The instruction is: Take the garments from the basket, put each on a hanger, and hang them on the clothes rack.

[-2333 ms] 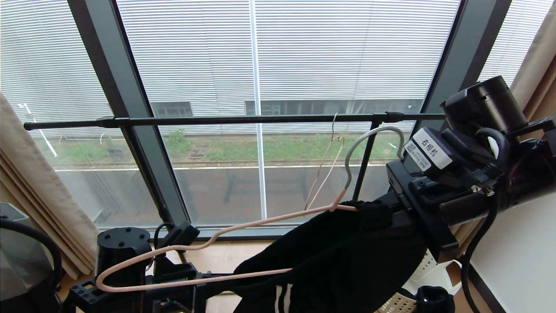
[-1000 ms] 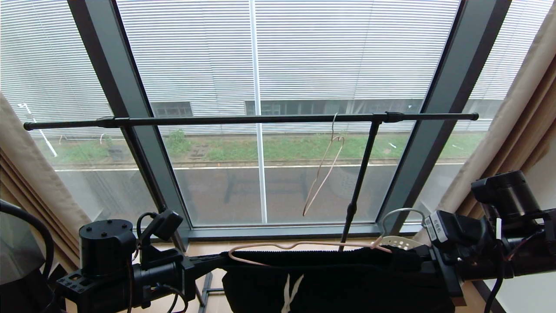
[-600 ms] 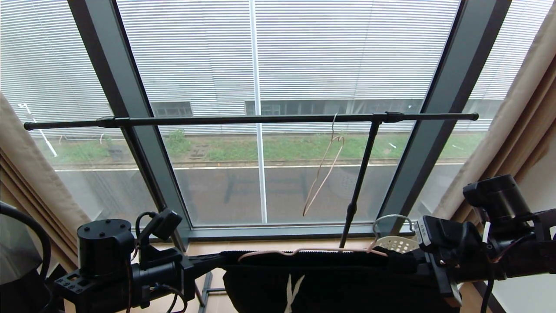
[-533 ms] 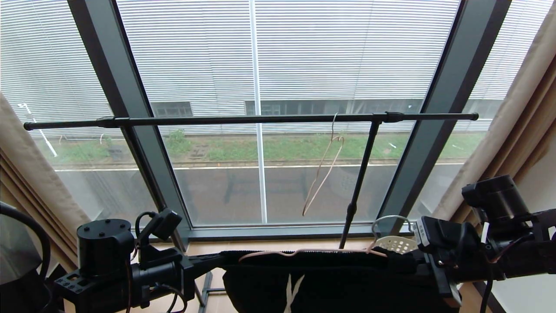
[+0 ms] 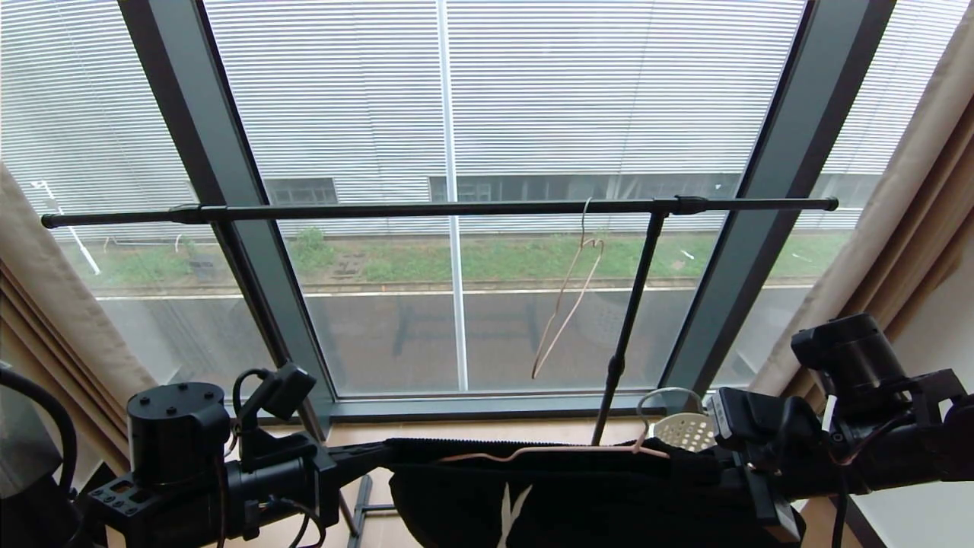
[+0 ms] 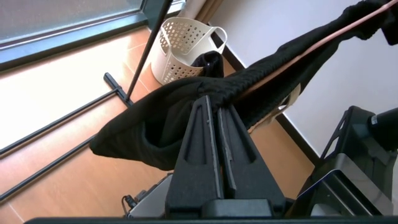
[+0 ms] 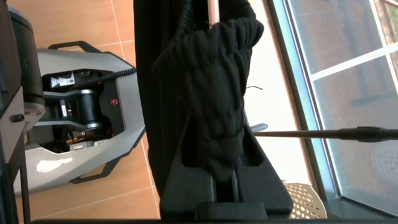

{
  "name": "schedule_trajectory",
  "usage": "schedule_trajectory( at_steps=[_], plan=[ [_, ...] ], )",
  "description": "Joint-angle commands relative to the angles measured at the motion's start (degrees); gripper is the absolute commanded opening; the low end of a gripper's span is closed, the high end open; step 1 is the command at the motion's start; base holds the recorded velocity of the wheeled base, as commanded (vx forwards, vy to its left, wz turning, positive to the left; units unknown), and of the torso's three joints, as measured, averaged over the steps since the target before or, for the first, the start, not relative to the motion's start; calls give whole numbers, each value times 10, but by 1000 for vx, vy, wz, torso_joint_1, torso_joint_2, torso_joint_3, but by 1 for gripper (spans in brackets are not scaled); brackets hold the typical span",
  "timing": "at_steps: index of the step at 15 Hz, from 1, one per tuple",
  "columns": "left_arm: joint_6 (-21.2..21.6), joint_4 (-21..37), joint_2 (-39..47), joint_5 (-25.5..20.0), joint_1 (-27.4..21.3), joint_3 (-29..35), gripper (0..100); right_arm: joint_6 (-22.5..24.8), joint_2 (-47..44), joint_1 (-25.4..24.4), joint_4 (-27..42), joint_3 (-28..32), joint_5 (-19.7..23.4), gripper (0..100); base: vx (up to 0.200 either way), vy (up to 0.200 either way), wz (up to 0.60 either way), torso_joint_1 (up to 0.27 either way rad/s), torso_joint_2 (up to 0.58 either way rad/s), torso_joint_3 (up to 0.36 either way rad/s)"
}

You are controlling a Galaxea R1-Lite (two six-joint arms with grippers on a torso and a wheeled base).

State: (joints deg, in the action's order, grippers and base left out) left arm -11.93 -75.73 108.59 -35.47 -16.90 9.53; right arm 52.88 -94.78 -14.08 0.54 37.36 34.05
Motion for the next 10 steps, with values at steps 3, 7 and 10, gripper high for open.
schedule_trajectory(
  at_steps=[3,7,10],
  plan=[
    [0,1,-10,17,-2,8,0,0,-15,-1,-2,1,-2,0,0,0,0,0,0,0],
    [2,46,-50,19,-13,28,0,0,-10,-2,-2,0,-16,0,0,0,0,0,0,0],
    [78,312,-131,57,-20,127,0,0,-5,-2,-2,0,-18,0,0,0,0,0,0,0]
  ],
)
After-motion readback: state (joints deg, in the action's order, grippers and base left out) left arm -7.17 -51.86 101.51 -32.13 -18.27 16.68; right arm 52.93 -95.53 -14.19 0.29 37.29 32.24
